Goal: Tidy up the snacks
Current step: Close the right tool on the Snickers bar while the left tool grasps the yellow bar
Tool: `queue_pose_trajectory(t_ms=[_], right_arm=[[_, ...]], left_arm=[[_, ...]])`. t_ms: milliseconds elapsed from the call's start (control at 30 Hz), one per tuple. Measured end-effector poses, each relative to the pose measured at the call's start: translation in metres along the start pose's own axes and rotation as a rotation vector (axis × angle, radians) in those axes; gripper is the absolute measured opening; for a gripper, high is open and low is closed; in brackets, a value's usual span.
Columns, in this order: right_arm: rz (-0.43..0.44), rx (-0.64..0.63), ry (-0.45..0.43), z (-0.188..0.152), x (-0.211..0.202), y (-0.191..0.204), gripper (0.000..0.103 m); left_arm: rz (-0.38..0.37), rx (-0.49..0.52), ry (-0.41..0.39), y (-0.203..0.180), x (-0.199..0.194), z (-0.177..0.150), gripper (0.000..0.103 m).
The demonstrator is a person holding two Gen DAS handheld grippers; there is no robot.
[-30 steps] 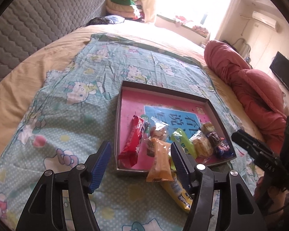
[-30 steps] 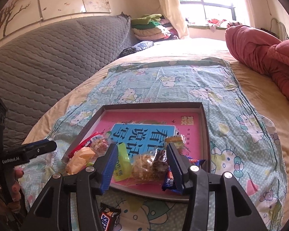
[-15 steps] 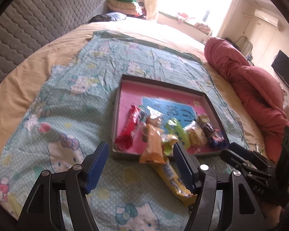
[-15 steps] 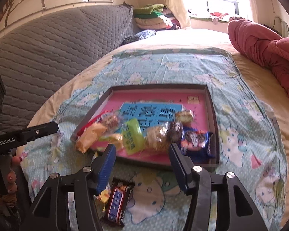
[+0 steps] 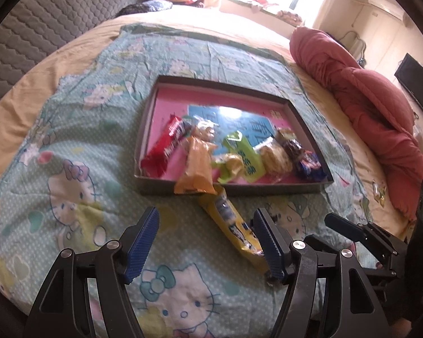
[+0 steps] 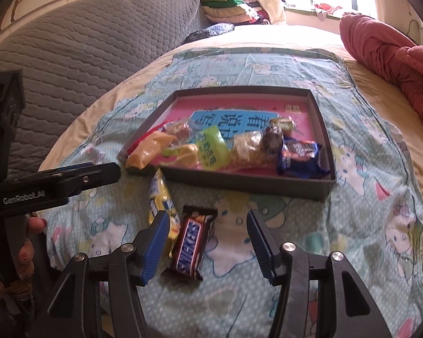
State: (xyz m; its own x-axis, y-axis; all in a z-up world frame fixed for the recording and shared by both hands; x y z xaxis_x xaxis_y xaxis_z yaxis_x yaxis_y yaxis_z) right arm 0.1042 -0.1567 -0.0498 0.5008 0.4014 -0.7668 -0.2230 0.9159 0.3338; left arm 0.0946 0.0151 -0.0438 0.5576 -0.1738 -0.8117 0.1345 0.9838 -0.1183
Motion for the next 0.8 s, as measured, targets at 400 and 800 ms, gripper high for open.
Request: queue_pose_trajectory(t_ms=[400,800], right_arm=[[-0.026,-0.020,0.082,-0.021,0.004,0.002,0.056],[-0.044,-0.095,0.162,-0.040,0.023,0.015,0.056]], left_arm=[[-0.048,-0.031,0.079,-0.008,0.018,-0.014,0.071],[-0.085,-0.121,0.155,-0.002,0.053,-0.018,0.071]])
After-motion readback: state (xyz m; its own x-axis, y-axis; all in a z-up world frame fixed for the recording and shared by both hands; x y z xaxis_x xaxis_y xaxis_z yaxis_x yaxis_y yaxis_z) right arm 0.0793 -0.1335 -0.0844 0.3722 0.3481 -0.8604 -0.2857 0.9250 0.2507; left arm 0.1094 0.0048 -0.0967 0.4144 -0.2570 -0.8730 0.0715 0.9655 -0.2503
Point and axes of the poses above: each gripper's, at about its wrist camera, not at the fingertips, and x roughly the way its jaws point, y to its left, z to its top, the point moved 3 cm from there along x, roughly the way its jaws point, and after that the axes turned 15 degrees about x, right-handed, at the moved point
